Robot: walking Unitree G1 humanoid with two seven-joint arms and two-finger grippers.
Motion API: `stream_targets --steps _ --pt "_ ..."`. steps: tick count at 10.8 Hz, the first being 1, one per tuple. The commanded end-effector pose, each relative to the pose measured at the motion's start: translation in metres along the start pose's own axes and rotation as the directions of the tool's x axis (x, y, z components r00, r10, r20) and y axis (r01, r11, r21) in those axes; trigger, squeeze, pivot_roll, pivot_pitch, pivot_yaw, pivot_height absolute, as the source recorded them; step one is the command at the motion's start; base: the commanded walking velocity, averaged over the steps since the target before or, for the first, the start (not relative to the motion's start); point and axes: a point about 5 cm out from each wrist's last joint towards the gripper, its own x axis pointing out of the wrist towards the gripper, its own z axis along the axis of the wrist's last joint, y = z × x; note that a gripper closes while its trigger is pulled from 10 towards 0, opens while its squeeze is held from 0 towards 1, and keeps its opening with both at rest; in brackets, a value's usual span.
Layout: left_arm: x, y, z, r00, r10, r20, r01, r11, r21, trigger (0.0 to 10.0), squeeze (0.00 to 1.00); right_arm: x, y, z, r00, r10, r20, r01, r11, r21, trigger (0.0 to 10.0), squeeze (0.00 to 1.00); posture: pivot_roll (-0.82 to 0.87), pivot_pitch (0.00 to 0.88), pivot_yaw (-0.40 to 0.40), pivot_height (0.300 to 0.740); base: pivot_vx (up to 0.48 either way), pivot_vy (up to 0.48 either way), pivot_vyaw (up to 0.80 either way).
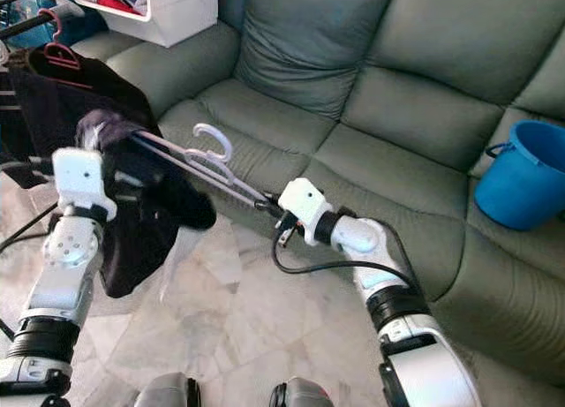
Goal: Hang hanger
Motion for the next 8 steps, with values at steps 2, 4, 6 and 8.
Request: stream_targets --steps 2,4,6,8 --pt "-0.007 -0.013 0.019 0.990 -0.107 0.096 0.114 0.992 -0.062 0.0 0.00 -0.005 -0.008 -0.008 0.996 -0.089 -0.018 0.091 0.988 0.125 0.0 0.00 -0.03 0.000 -0.073 0.740 0.000 0.000 0.00" --pt "-0.015 -0.030 0.030 0.960 -0.238 0.149 0.260 0.953 -0.157 0.0 0.00 -0.003 -0.009 -0.014 0.991 -0.124 -0.043 0.130 0.969 0.211 0.0 0.00 -0.02 0.000 -0.075 0.740 0.000 0.000 0.00" --pt "-0.032 -0.062 0.033 0.854 -0.493 0.168 0.520 0.826 -0.219 0.0 0.00 -0.002 -0.020 -0.010 0.985 -0.170 -0.038 0.174 0.949 0.263 0.0 0.00 -0.02 0.000 -0.077 0.740 0.000 0.000 0.00" --pt "-0.045 -0.078 0.024 0.747 -0.653 0.123 0.664 0.730 -0.162 0.0 0.00 -0.002 -0.029 -0.001 0.984 -0.178 -0.004 0.173 0.947 0.272 0.0 0.00 -0.03 0.000 -0.075 0.740 0.000 0.000 0.00"
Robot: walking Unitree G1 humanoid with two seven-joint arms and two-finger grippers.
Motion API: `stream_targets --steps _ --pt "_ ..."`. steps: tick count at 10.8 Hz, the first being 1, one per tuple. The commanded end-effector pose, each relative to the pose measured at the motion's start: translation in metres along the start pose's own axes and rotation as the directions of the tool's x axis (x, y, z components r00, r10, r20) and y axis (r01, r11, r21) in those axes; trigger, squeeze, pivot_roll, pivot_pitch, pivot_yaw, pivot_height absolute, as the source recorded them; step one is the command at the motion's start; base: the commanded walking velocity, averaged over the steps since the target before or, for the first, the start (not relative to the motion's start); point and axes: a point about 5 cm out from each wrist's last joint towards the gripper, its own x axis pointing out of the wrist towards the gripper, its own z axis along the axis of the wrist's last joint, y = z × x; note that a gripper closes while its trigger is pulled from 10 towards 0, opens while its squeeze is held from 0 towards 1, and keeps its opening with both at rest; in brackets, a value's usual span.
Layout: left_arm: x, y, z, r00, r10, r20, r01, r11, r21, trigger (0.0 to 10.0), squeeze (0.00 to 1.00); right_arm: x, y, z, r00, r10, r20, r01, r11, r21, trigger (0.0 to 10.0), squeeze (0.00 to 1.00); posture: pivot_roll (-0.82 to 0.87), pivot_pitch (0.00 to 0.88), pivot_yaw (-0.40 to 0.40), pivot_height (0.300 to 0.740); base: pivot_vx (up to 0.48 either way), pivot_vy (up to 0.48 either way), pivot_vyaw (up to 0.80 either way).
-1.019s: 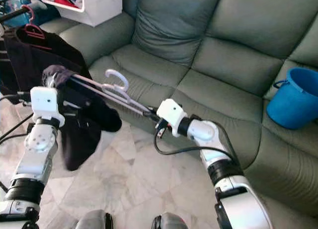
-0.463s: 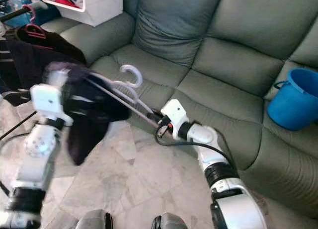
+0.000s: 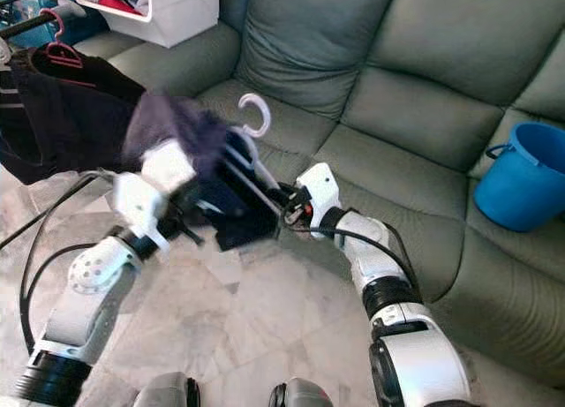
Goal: Hang hanger
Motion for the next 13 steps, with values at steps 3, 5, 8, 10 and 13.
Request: stream_targets --steps 3,5,8,10,13 --pt "-0.005 -0.005 -0.009 0.991 -0.106 -0.083 0.113 0.990 0.088 0.0 0.00 -0.005 -0.016 0.023 0.996 -0.030 0.089 0.031 0.999 -0.019 0.0 0.00 -0.04 0.000 -0.074 0.740 0.000 0.000 0.00" --pt "-0.008 0.006 -0.026 0.984 -0.016 -0.177 0.048 0.983 0.175 0.0 0.00 -0.005 -0.011 0.031 0.993 0.008 0.117 0.004 0.995 -0.103 0.0 0.00 -0.04 0.000 -0.074 0.740 0.000 0.000 0.00" --pt "-0.002 0.013 -0.026 0.983 0.081 -0.162 -0.043 0.973 0.228 4.4 0.00 -0.006 0.004 0.020 0.994 0.102 0.050 -0.092 0.980 -0.174 0.0 0.00 -0.04 0.000 -0.074 0.740 0.000 0.000 0.00" --pt "-0.001 0.017 -0.027 0.981 0.121 -0.151 -0.087 0.973 0.216 10.0 1.00 -0.010 0.003 0.017 0.995 0.089 0.039 -0.079 0.975 -0.208 0.0 0.00 -0.04 0.000 -0.075 0.740 0.000 0.000 0.00" --pt "-0.005 0.016 -0.027 0.987 0.065 -0.148 -0.030 0.973 0.231 10.0 1.00 -0.015 0.000 0.017 0.997 0.051 0.060 -0.035 0.968 -0.247 0.0 0.00 -0.05 0.000 -0.073 0.740 0.000 0.000 0.00"
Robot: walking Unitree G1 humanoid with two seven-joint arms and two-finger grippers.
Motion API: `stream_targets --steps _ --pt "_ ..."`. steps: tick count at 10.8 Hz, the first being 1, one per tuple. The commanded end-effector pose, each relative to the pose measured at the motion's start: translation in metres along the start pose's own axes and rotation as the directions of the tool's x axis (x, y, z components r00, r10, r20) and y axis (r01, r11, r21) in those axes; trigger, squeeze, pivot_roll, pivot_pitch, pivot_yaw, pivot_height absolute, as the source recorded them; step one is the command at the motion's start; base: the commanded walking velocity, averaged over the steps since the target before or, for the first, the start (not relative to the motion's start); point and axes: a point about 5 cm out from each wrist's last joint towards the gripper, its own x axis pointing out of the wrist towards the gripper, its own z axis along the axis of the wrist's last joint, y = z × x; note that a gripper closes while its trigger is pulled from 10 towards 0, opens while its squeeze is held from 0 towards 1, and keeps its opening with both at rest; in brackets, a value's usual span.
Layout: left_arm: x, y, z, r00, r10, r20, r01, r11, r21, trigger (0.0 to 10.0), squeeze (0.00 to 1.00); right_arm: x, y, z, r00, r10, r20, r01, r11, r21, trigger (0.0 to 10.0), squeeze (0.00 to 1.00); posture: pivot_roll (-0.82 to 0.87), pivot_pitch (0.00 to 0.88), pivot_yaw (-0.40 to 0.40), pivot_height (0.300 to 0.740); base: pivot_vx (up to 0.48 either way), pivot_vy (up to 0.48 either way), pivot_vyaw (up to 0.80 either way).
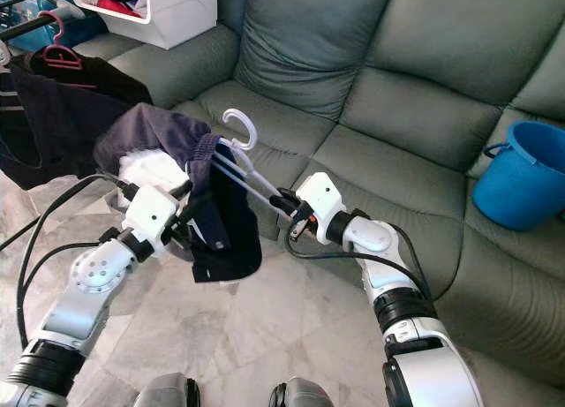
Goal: Hang hanger
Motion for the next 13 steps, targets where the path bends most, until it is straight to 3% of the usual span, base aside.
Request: stream_targets --steps 1,5,8,9,10,12,13 --pt "-0.003 -0.005 -0.002 0.999 -0.035 -0.002 0.035 0.999 0.015 10.0 1.00 -0.001 -0.010 0.013 0.997 -0.055 0.061 0.058 0.997 -0.048 0.0 0.00 -0.05 0.000 -0.071 0.740 0.000 0.000 0.00" --pt "-0.014 -0.008 -0.015 0.999 -0.028 -0.041 0.029 0.999 0.015 10.0 1.00 -0.002 -0.020 0.018 0.988 -0.129 0.086 0.134 0.990 -0.050 0.0 0.00 -0.05 0.000 -0.072 0.740 0.000 0.000 0.00" --pt "-0.010 0.036 0.000 0.988 0.156 0.016 -0.157 0.986 0.064 10.0 1.00 -0.008 -0.014 0.007 1.000 -0.011 0.012 0.012 0.997 -0.071 0.0 0.00 -0.05 0.000 -0.074 0.740 0.000 0.000 0.00" --pt "-0.015 0.051 -0.002 0.989 0.149 -0.001 -0.147 0.979 0.139 10.0 1.00 -0.013 -0.013 0.002 0.999 0.052 -0.015 -0.053 0.998 -0.028 0.0 0.00 -0.05 0.000 -0.074 0.740 0.000 0.000 0.00" --pt "-0.019 0.055 -0.005 0.994 0.104 -0.029 -0.093 0.963 0.251 10.0 1.00 -0.015 -0.010 0.002 0.997 0.078 -0.001 -0.078 0.995 -0.069 0.0 0.00 -0.05 0.000 -0.074 0.740 0.000 0.000 0.00" --pt "-0.023 0.056 -0.008 0.996 -0.039 -0.075 0.068 0.894 0.443 10.0 1.00 -0.022 0.003 -0.005 0.967 0.250 -0.042 -0.253 0.964 -0.079 0.0 0.00 -0.05 0.000 -0.076 0.740 0.000 0.000 0.00" --pt "-0.026 0.055 -0.011 0.987 -0.114 -0.110 0.153 0.872 0.465 10.0 1.00 -0.025 0.004 -0.007 0.949 0.304 -0.085 -0.313 0.942 -0.118 0.0 0.00 -0.05 0.000 -0.076 0.740 0.000 0.000 0.00"
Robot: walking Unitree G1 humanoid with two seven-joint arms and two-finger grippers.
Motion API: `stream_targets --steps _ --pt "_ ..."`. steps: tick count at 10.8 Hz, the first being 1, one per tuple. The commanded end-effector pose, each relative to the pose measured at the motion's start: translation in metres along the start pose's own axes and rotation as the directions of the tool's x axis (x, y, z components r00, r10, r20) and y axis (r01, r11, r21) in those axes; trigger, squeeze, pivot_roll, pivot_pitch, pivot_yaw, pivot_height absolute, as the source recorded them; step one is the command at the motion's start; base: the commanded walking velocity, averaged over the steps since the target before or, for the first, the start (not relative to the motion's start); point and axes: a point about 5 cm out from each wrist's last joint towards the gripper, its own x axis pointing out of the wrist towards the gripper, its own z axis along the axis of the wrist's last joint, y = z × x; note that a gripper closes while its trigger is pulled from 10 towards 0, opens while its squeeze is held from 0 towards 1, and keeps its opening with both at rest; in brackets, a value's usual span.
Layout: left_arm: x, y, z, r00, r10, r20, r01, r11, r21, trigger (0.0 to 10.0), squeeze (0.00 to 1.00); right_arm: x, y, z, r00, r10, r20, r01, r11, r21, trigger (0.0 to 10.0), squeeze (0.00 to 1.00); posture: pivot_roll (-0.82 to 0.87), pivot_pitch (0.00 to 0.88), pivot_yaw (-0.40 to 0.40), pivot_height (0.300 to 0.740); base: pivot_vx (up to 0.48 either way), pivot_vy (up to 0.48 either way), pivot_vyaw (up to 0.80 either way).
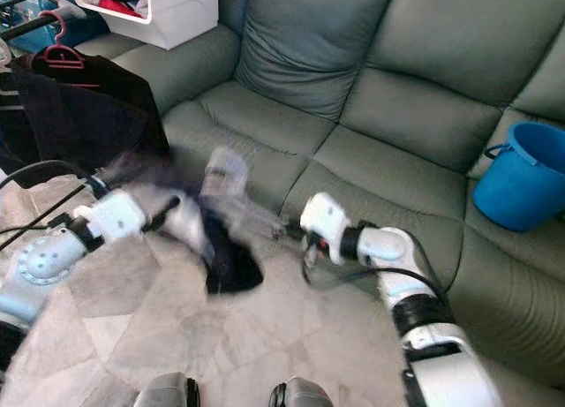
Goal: Hang hanger
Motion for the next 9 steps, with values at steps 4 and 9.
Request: stream_targets --steps 4,9 --pt "0.004 -0.018 -0.002 0.974 -0.228 0.010 0.226 0.970 0.088 10.0 0.00 -0.010 -0.016 0.011 0.997 0.035 -0.063 -0.049 0.971 -0.236 0.0 0.00 -0.05 0.000 -0.083 0.740 0.000 0.000 0.00" --pt "0.010 -0.010 -0.009 0.978 -0.210 -0.012 0.210 0.974 0.089 10.0 0.00 -0.006 -0.029 0.028 0.969 -0.219 0.116 0.247 0.891 -0.380 0.0 0.00 -0.05 0.000 -0.082 0.740 0.000 0.000 0.00"
